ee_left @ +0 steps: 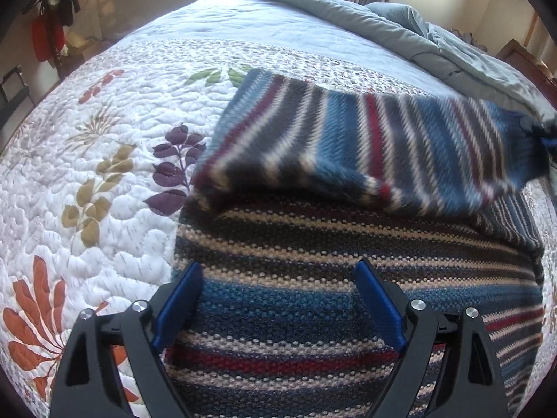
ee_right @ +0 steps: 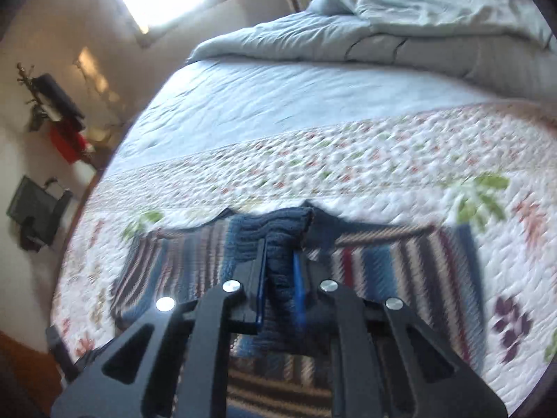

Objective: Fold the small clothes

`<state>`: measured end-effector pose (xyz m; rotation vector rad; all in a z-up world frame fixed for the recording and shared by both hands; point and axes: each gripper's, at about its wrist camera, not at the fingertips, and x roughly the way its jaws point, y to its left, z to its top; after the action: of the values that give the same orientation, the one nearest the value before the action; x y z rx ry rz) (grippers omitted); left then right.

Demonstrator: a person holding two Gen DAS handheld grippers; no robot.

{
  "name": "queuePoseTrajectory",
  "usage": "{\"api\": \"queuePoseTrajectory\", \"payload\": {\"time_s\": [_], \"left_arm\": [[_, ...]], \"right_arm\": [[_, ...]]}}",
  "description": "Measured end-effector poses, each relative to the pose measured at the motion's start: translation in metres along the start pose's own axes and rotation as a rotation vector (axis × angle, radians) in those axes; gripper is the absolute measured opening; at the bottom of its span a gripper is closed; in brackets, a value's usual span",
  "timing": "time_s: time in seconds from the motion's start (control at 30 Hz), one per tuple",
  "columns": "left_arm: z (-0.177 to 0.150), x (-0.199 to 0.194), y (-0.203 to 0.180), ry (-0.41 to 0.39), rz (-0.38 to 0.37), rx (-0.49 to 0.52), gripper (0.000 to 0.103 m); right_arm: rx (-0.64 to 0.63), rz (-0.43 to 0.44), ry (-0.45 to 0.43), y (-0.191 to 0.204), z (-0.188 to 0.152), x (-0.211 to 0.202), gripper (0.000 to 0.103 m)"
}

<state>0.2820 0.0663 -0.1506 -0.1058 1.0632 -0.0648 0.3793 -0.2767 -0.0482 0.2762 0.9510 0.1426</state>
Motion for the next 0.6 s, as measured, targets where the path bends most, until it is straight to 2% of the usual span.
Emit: {"api": "queuePoseTrajectory", "payload": {"time_s": [0.1, 0.17, 0.2, 0.23, 0.3, 0.5, 0.57, 0.6], "left_arm": [[-0.002, 0.003, -0.005, 0.003, 0.026, 0.028, 0.094], [-0.003, 0.005, -0.008, 0.003, 0.048, 0.053, 0.094], [-0.004, 0.005, -0.009, 0.002, 0.054, 0.063, 0.094], [-0.004, 0.005, -0.010, 0.001, 0.057, 0.069, 0.094], [-0.004, 0.005, -0.010, 0.002, 0.053, 0.065, 0.095], [-0.003, 0.005, -0.008, 0.005, 0.044, 0.055, 0.096], [-0.004, 0.004, -0.009, 0.005, 0.042, 0.048, 0.096], [-0.003, 0.006, -0.009, 0.005, 0.041, 0.046, 0.096]], "right_arm": [[0.036, -0.098, 0.130, -0.018, -0.001, 0.039, 0.014], [0.040, -0.162, 0.216, -0.029, -0.014, 0.067, 0.021], [0.026, -0.190, 0.223, -0.030, -0.019, 0.070, 0.027], [0.004, -0.216, 0.220, -0.031, -0.025, 0.071, 0.039], [0.014, -0.186, 0.201, -0.035, -0.034, 0.063, 0.052], [0.109, -0.085, 0.260, -0.059, -0.052, 0.051, 0.052], [0.126, -0.035, 0.270, -0.059, -0.059, 0.047, 0.041], [0.110, -0.022, 0.276, -0.057, -0.060, 0.047, 0.030]]}}
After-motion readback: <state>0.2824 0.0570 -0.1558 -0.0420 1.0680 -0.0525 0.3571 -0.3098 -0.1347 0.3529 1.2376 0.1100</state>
